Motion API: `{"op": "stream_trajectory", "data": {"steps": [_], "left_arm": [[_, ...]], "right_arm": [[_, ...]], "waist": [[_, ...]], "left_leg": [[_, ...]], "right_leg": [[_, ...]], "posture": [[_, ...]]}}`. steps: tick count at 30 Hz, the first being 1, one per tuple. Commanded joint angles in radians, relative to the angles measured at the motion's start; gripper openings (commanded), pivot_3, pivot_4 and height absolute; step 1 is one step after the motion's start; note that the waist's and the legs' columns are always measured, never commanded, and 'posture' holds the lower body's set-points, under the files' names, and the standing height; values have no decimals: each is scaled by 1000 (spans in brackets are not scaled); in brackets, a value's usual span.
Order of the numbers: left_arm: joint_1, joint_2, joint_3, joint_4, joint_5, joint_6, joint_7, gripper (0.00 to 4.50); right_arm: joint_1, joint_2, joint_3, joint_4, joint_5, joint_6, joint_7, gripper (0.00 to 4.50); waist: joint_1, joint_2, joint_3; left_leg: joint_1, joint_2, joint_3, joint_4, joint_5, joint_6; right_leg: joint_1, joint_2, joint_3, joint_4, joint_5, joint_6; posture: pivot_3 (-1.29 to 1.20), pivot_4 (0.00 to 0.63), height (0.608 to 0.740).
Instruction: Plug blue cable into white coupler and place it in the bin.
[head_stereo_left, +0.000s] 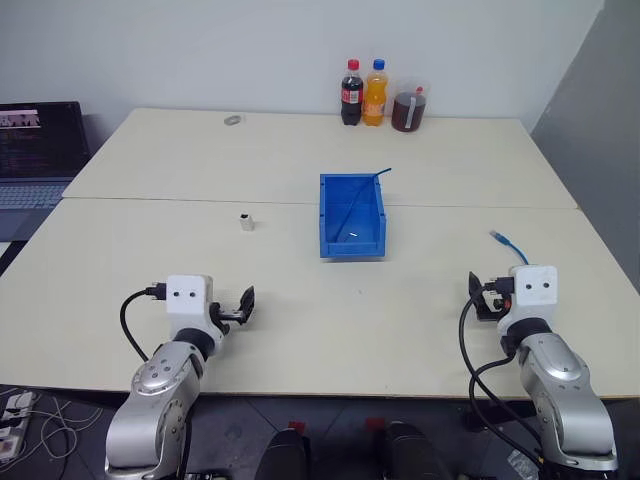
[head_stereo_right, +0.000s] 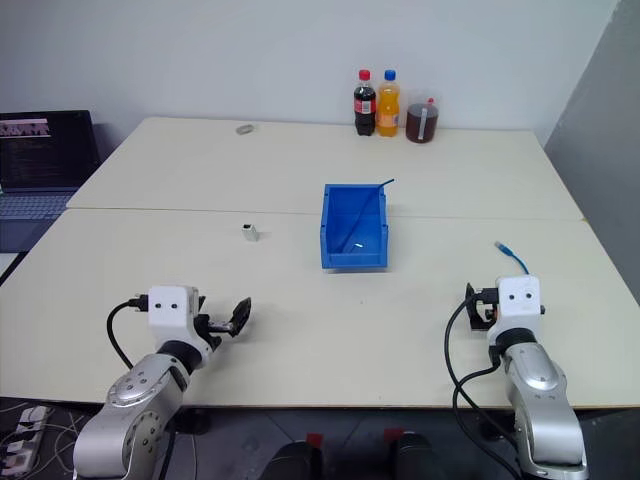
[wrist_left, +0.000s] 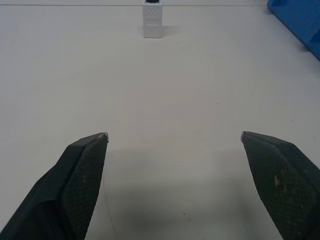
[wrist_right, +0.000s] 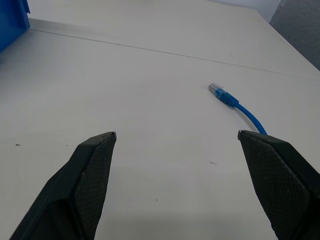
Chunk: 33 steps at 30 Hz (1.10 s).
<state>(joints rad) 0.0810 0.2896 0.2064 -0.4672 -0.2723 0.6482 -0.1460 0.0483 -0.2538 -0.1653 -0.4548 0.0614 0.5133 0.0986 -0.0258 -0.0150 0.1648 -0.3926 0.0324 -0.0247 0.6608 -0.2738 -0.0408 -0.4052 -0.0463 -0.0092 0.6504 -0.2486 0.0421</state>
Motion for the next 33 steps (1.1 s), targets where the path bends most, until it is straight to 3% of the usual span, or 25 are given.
{"op": "stream_trajectory", "data": {"steps": [1,21,28,33], "left_arm": [[-2,7,20,-47,-4,-11,-3,4500],[-36,28,25,-22,-33,-7,-40,4500],[-220,179,-8,84,-55,-23,-213,4500],[-476,211,-146,235,-58,-81,-408,4500]], "right_arm": [[-11,3,-17,-23,-3,-13,-12,4149],[-13,-9,-23,-20,-19,-16,-22,4149],[-62,-60,-64,19,15,15,7,4149],[-117,-152,-81,127,17,-6,82,4149]], "waist": [[0,0,0],[0,0,0],[0,0,0],[9,0,0]], "left_leg": [[0,0,0,0,0,0],[0,0,0,0,0,0],[0,0,0,0,0,0],[0,-1,1,1,0,0]], "right_leg": [[0,0,0,0,0,0],[0,0,0,0,0,0],[0,0,0,1,0,0],[0,0,0,0,1,0]], "posture": [[0,150,740],[0,150,740],[0,150,740],[0,150,740]]}}
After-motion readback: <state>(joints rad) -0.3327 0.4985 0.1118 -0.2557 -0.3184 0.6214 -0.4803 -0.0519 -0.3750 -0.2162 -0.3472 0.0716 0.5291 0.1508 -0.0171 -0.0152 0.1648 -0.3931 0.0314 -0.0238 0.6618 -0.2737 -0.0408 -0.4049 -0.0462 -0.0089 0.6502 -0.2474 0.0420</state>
